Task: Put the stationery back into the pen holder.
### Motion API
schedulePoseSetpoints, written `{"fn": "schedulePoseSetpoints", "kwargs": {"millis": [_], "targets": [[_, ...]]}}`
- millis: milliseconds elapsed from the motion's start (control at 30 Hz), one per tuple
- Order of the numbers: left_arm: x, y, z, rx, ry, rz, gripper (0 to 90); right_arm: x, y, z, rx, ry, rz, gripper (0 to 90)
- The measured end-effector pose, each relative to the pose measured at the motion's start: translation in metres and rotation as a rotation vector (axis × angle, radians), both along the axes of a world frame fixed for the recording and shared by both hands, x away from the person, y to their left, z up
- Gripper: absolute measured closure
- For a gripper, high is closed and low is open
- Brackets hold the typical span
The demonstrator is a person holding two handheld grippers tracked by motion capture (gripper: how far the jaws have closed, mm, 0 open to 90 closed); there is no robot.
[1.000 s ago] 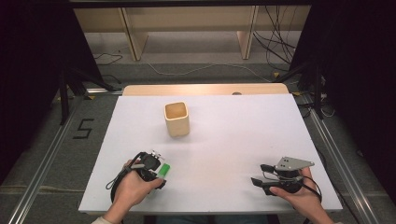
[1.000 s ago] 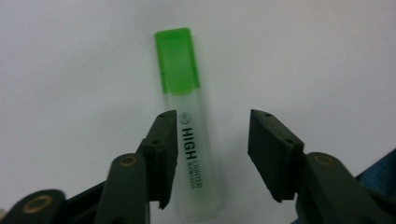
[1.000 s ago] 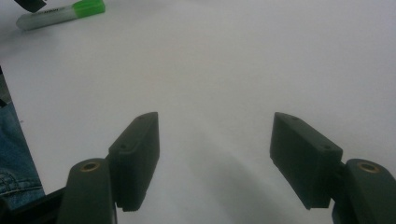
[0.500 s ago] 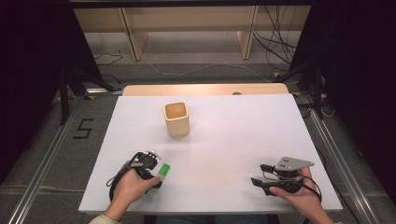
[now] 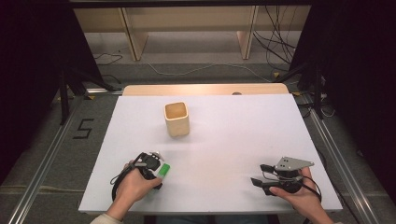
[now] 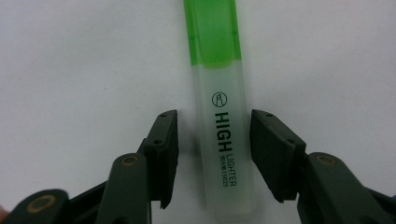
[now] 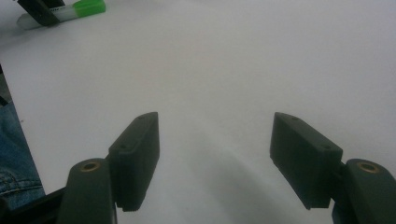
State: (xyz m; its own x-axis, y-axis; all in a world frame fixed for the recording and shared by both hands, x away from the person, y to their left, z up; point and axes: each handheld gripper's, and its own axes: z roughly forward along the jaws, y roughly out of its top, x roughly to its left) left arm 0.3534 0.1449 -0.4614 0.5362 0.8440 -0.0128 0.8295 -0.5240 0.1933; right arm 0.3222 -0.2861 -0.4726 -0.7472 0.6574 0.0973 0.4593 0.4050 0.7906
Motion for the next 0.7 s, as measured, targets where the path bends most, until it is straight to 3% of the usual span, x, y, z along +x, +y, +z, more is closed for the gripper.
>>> {"fn": "schedulePoseSetpoints", "kwargs": {"millis": [700], "targets": [[-0.0019, -0.0059, 0.0007, 0.024, 0.001, 0.012, 65.8, -0.0001, 0.0002, -0.0004, 0.007, -0.006, 0.0, 33.7]]}}
